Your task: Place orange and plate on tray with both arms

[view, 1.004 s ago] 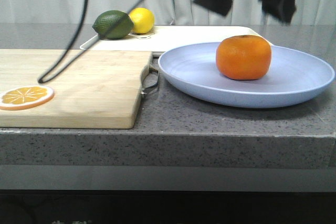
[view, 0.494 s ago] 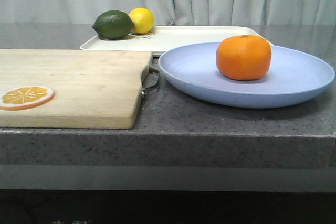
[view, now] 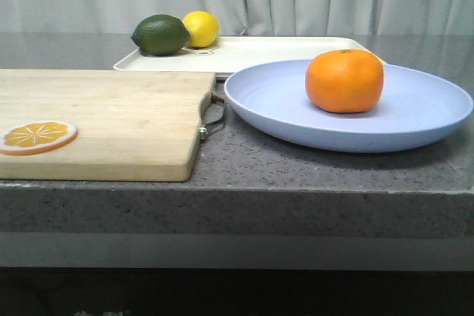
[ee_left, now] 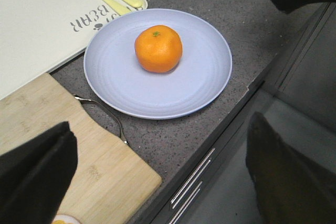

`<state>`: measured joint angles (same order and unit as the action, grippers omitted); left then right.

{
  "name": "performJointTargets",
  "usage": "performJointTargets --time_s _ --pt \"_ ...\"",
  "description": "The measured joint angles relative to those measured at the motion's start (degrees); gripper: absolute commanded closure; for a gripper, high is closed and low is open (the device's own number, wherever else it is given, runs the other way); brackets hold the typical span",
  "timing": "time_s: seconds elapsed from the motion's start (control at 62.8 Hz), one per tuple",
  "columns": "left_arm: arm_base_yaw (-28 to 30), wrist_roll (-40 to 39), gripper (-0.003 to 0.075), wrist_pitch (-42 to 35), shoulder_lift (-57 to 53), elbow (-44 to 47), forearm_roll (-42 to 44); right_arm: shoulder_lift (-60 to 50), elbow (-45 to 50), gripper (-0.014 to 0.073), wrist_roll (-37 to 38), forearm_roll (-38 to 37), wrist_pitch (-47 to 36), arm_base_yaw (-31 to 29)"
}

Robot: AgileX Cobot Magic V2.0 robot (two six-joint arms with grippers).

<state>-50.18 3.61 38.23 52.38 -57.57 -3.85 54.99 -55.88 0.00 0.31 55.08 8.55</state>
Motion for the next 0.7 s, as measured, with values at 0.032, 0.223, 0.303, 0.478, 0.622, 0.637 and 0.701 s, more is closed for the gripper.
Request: performJointTargets --time_s 0.032,0.223,0.303,0.478,0.622,0.637,0.701 --pt "0.0 0.0 0.0089 0.0 -1.4 0.6 0.0 1.2 -1.0 -0.0038 0.0 0.1 0.9 -1.4" --pt "0.0 0.0 0.0089 0.2 -8.5 2.4 0.0 8.0 -4.7 -0.0038 -2.6 5.6 3.5 -10.0" --pt "0.0 0.0 0.0089 0.2 -10.0 2.4 0.0 10.9 -4.7 -0.0038 -6.5 11.5 4.0 -12.8" --pt "0.0 0.0 0.0089 0.6 -10.3 2.4 0.0 17.0 -4.7 -0.0038 -15.8 24.8 4.9 -15.4" --pt "0.0 0.0 0.0089 0.9 -10.3 2.4 0.0 21.9 -4.7 -0.0038 -19.9 31.1 5.0 -15.5" --pt "0.0 0.0 0.0089 0.9 -10.3 2.4 0.0 22.4 -4.7 -0.0038 -20.2 31.5 5.0 -15.5" --pt "0.0 0.0 0.0089 0.9 -10.3 2.4 0.0 24.6 -4.8 -0.0035 -21.2 32.8 4.6 -15.5"
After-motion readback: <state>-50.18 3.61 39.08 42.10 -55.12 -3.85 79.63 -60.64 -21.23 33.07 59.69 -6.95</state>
